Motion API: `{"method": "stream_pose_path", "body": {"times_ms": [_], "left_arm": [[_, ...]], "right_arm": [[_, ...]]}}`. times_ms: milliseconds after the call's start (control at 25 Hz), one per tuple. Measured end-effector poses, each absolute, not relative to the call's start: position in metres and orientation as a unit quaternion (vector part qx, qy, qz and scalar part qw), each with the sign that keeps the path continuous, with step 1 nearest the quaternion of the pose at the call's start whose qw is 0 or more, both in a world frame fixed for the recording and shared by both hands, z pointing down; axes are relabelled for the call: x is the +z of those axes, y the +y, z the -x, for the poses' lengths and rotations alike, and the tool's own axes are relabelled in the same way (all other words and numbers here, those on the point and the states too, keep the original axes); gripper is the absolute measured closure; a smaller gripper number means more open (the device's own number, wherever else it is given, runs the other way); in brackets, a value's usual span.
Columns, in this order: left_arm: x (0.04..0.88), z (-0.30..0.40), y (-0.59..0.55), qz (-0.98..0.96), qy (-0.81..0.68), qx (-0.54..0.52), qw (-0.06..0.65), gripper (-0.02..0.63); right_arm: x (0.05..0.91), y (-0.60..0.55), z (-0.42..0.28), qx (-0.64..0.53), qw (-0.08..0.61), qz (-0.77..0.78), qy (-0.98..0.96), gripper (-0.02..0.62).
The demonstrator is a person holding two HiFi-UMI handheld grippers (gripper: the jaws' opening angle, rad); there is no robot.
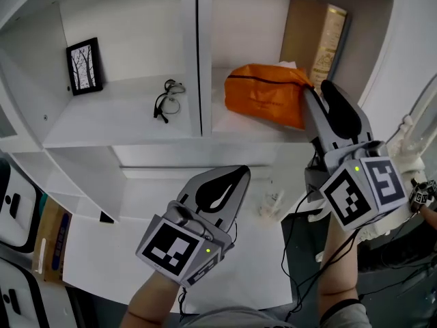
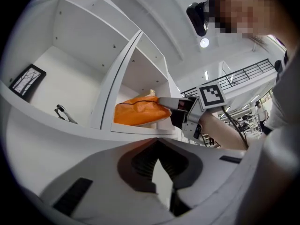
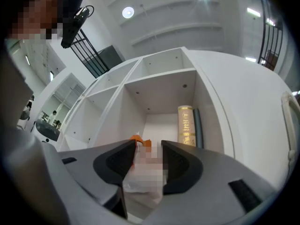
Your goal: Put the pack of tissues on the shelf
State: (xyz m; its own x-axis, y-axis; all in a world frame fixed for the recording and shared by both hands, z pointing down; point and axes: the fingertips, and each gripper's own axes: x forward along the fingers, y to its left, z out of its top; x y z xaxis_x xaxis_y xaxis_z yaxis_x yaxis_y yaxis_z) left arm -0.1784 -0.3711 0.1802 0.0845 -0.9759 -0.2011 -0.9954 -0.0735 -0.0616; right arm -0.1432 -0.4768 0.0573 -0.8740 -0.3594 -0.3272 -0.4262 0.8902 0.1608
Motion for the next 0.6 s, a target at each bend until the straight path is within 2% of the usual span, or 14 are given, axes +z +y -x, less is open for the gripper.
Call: {"method": "stream_pose_path", "body": {"times_ms": [240, 400, 600], "left_arm": [[0.198, 0.174, -0.362, 0.730, 0.678, 0.052, 0.077, 0.566], [0.197, 0.168, -0.357, 0.730, 0.676, 0.054, 0.082, 0.566], [0.201, 0.156, -0.351, 0.739, 0.667, 0.055, 0.079, 0.566]], "right_arm": [[0.077, -0.466, 0.136, 0.074, 0.148, 0.172, 0.971, 0.394], [0.079, -0.452, 0.132, 0.088, 0.148, 0.171, 0.970, 0.397], [0.089, -0.429, 0.122, 0.100, 0.145, 0.165, 0.970, 0.433]]}}
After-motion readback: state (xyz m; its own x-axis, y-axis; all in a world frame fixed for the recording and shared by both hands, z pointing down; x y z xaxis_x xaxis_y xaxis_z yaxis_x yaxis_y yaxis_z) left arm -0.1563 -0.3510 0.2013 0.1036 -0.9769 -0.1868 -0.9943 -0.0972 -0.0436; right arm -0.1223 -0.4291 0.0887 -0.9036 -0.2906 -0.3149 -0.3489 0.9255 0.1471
